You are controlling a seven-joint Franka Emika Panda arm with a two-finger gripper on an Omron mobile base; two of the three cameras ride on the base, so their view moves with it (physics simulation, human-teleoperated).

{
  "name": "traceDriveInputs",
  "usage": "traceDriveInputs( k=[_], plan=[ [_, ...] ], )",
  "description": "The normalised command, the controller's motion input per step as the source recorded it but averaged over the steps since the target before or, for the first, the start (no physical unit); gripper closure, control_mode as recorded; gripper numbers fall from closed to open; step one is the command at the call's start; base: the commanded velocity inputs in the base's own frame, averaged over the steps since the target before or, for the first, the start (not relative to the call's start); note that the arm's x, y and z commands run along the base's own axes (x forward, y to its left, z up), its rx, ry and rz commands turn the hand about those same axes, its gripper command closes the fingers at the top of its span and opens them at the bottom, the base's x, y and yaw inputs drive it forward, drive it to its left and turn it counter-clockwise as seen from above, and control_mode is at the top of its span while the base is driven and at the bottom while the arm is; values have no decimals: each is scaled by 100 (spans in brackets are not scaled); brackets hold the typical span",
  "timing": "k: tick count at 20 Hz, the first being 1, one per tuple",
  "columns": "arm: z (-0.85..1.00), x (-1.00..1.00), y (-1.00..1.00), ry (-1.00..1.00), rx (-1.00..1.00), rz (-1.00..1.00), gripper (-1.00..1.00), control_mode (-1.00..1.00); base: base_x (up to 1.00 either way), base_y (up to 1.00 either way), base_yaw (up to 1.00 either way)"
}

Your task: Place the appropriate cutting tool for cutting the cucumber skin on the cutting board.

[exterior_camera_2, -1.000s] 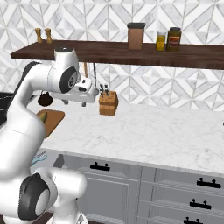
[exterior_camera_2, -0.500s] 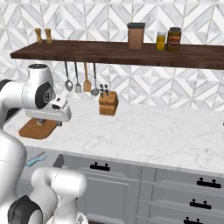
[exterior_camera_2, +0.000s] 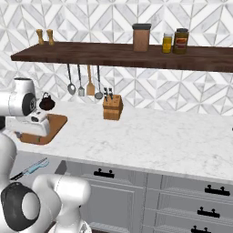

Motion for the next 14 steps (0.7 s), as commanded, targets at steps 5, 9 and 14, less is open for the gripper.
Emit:
traceDriveInputs(
  k=[5, 9, 14],
  plan=[
    [-43, 0, 64, -1, 0, 0, -100, -100, 0, 0, 0],
    [-47, 4, 56, 2, 0, 0, -100, -100, 0, 0, 0],
    [-35, 2, 39, 2, -3, -1, -100, -100, 0, 0, 0]
  ],
)
